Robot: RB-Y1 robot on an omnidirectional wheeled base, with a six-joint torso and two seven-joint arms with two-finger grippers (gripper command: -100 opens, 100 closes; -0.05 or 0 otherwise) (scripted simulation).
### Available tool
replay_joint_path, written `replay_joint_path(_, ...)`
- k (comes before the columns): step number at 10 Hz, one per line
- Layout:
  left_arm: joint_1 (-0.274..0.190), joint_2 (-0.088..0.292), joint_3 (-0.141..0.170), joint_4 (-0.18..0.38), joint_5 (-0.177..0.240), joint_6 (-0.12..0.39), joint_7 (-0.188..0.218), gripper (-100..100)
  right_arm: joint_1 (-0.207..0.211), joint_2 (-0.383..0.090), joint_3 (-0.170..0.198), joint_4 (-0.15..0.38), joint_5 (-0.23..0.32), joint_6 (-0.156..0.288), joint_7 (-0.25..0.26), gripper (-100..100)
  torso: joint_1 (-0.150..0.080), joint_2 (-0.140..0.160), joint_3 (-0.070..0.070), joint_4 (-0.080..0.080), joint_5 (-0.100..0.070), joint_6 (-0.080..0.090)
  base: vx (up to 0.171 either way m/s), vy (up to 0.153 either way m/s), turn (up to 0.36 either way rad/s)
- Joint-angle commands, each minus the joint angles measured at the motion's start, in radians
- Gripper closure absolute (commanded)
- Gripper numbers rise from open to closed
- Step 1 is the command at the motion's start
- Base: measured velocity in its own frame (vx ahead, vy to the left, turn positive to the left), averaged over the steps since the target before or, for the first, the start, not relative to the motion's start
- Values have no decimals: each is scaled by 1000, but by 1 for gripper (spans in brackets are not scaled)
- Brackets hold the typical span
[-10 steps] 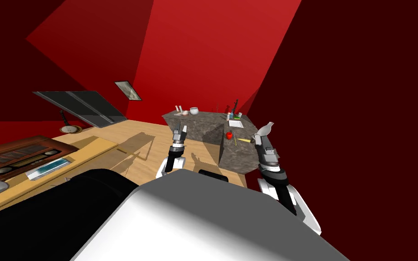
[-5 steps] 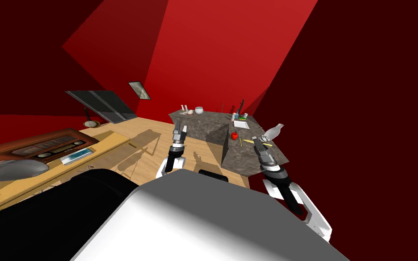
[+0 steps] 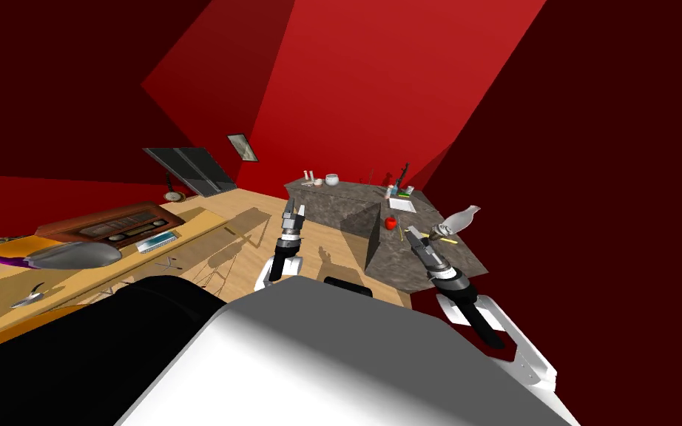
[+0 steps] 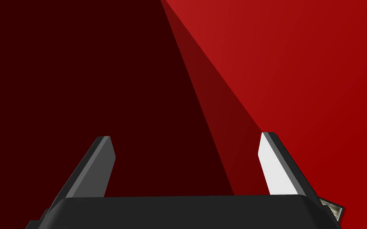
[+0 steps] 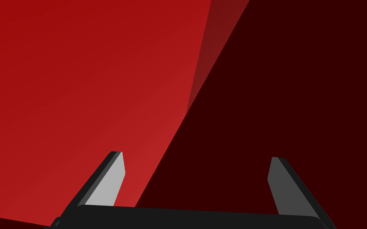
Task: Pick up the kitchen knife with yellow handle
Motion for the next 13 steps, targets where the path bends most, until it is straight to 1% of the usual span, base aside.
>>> replay_joint_path(1, 0, 0, 0, 0, 0, 0, 0, 0, -5, -50, 2, 35, 29, -18, 14, -100, 0, 0, 0, 0, 0, 0, -38, 43, 223)
replay_joint_path(2, 0, 0, 0, 0, 0, 0, 0, 0, -5, -68, 2, 35, 29, -18, 14, -100, 0, 1, 0, 0, 0, -1, -30, 30, 88)
replay_joint_path(3, 0, 0, 0, 0, 0, 0, 0, 0, -12, -106, 6, 68, 56, -31, 25, -100, 0, 1, 0, 0, 0, 0, -22, 44, 175)
replay_joint_path(4, 0, 0, 0, 0, 0, 0, 0, 0, -12, -124, 6, 68, 56, -31, 25, -100, 0, 0, 0, 0, 0, -1, -20, 35, 99)
replay_joint_path(5, 0, 0, 0, 0, 0, 0, 0, 0, -18, -161, 13, 103, 83, -44, 34, -100, 0, 0, 0, 0, 0, 0, -20, 43, 202)
replay_joint_path(6, 0, 0, 0, 0, 0, 0, 0, 0, -18, -182, 13, 103, 83, -44, 34, -100, 0, 0, 0, 0, 0, -1, -17, 26, 105)
replay_joint_path(7, 0, 0, 0, 0, 0, 0, 0, 0, -23, -215, 22, 140, 111, -56, 42, -100, -1, 0, 0, 0, 0, 0, -20, 27, 225)
replay_joint_path(8, 0, 0, 0, 0, 0, 0, 0, 0, -23, -240, 22, 140, 111, -56, 42, -100, -1, 0, 0, 0, 0, -1, -15, 19, 125)
replay_joint_path(9, 0, 0, 0, 0, 0, 0, 0, 0, -27, -275, 33, 177, 138, -67, 49, -100, -1, 0, 0, 0, 0, 0, -10, 28, 235)
replay_joint_path(10, 0, 0, 0, 0, 0, 0, 0, 0, -27, -299, 33, 177, 138, -67, 49, -100, -1, -1, 0, 0, 0, -1, -4, 17, 91)
replay_joint_path(11, 0, 0, 0, 0, 0, 0, 0, 0, -30, -334, 47, 215, 165, -77, 54, -100, -2, -1, 0, 0, 0, 0, -3, 16, 181)
replay_joint_path(12, 0, 0, 0, 0, 0, 0, 0, 0, -30, -355, 47, 215, 165, -77, 54, -100, -2, -1, -1, 0, -1, 0, -1, 10, 124)
replay_joint_path(13, 0, 0, 0, 0, 0, 0, 0, 0, -33, -387, 63, 254, 192, -86, 58, -100, -2, -1, -1, 0, 0, 0, 3, 9, 234)
